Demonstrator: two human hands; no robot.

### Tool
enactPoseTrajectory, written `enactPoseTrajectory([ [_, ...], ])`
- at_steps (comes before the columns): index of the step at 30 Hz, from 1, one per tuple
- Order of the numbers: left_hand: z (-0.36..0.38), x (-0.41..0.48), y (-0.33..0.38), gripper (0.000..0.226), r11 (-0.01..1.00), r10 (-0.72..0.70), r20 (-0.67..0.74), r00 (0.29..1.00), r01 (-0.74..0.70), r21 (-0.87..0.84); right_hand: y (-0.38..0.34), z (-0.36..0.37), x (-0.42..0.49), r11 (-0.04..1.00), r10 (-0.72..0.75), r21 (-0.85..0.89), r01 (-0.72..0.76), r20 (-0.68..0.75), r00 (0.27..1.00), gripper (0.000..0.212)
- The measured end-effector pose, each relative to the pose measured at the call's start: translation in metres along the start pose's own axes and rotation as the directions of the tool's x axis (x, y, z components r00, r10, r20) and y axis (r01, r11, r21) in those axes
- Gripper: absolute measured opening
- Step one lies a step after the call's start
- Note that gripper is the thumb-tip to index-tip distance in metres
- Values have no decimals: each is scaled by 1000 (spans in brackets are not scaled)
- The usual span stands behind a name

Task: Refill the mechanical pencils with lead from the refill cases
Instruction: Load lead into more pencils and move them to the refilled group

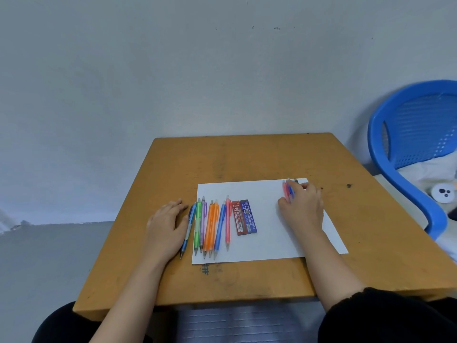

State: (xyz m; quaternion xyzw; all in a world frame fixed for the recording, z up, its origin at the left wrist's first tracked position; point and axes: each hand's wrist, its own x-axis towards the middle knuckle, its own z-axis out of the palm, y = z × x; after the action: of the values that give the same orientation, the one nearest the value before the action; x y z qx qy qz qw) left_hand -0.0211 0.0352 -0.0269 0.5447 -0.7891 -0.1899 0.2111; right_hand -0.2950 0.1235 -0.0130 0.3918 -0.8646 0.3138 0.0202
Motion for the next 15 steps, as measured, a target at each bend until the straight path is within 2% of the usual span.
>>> enactPoseTrajectory([
  [5,0,-1,0,41,1000,-1,3,1000,1,9,3,2,2,997,-4,71,3,18,1000,49],
  [15,-1,-1,0,41,1000,-3,9,1000,3,0,2,0,1,999,-19,39,19,11,1000,46],
])
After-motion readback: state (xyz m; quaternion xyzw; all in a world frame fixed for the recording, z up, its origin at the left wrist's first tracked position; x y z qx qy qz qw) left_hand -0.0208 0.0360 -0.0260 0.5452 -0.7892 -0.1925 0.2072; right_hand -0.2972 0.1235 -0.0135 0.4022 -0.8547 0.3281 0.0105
